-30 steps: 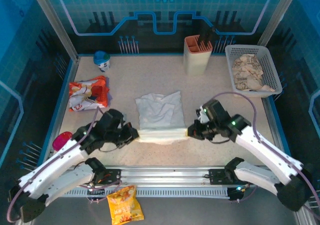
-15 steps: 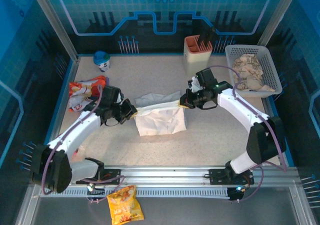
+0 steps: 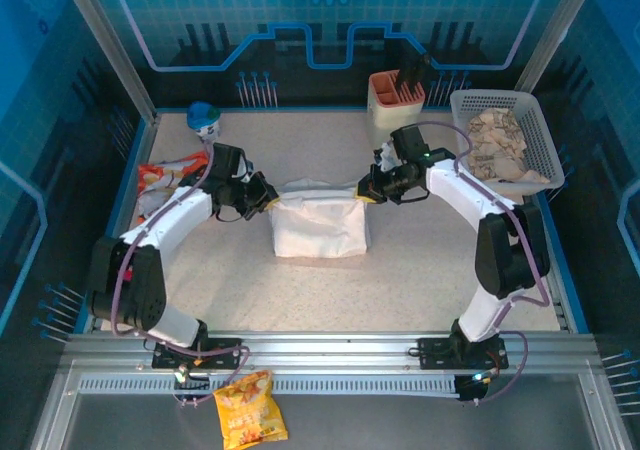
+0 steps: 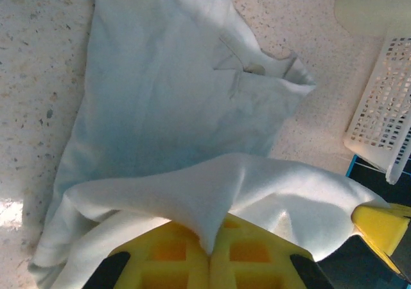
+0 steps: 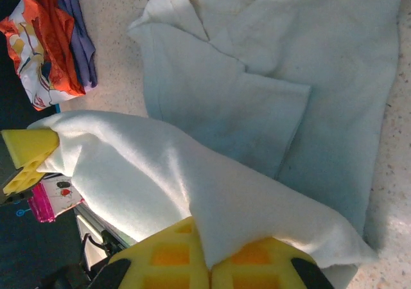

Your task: Fold and stack the t-shirts

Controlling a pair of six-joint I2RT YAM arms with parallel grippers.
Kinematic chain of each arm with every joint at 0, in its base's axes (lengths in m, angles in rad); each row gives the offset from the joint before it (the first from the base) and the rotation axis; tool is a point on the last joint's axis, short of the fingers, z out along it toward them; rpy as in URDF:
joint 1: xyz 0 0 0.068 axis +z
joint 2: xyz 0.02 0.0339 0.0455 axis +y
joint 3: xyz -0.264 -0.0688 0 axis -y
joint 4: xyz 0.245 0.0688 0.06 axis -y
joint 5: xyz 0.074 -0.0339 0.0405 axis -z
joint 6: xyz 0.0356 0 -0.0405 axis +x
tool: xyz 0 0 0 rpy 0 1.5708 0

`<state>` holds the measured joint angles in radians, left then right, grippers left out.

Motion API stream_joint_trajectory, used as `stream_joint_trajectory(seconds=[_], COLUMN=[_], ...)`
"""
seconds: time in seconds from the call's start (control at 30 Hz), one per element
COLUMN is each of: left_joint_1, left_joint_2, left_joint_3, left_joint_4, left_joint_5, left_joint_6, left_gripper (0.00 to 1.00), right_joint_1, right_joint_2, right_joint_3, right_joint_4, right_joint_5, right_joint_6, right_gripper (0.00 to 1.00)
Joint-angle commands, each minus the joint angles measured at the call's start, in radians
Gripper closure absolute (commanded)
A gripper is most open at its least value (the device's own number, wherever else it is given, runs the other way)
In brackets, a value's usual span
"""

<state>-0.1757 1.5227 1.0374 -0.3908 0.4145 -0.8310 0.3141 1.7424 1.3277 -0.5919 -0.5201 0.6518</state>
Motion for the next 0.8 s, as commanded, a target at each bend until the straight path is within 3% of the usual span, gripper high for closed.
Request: stream_joint_trajectory(seconds=[0.0, 0.2, 0.23, 0.27, 0.33, 0.37, 0.43, 0.53, 0.6, 0.77], left_joint_1=[0.031, 0.064, 0.069, 0.071, 0.078, 0.084, 0.105, 0.142, 0.156, 0.14], left_joint_2=[0.059, 0.129, 0.141, 0.154, 0.186, 0.204, 0.238, 0.246, 0.217, 0.096], left_joint_3=[0.027, 0.046, 0.052, 0.061, 0.082, 0.096, 0.126, 0.164, 0.177, 0.116], left_joint_4=[0.037, 0.1, 0.107, 0.119, 0.132, 0.146, 0.174, 0.196, 0.185, 0.153], left_joint_5=[0.058, 0.081, 0.085, 0.087, 0.083, 0.086, 0.105, 0.141, 0.15, 0.171], left_joint_6=[0.026, 0.017, 0.017, 0.019, 0.025, 0.033, 0.048, 0.055, 0.072, 0.075], left_gripper=[1.0, 1.0, 0.98, 0.9, 0.73, 0.59, 0.37, 0.29, 0.27, 0.32], right_joint_1=[-0.016, -0.033, -0.035, -0.037, -0.045, -0.053, -0.069, -0.085, -0.09, -0.079], right_joint_2=[0.05, 0.125, 0.135, 0.146, 0.174, 0.194, 0.227, 0.225, 0.202, 0.114], right_joint_3=[0.045, 0.092, 0.099, 0.11, 0.13, 0.147, 0.178, 0.195, 0.196, 0.117], right_joint_4=[0.03, 0.058, 0.063, 0.07, 0.089, 0.093, 0.107, 0.155, 0.155, 0.154], right_joint_5=[-0.047, -0.064, -0.066, -0.067, -0.066, -0.067, -0.084, -0.105, -0.11, -0.127], right_joint_6=[-0.02, -0.014, -0.012, -0.01, -0.005, -0.002, 0.003, 0.005, -0.005, -0.011], right_gripper=[1.0, 1.0, 1.0, 1.0, 0.87, 0.79, 0.5, 0.17, 0.12, 0.13])
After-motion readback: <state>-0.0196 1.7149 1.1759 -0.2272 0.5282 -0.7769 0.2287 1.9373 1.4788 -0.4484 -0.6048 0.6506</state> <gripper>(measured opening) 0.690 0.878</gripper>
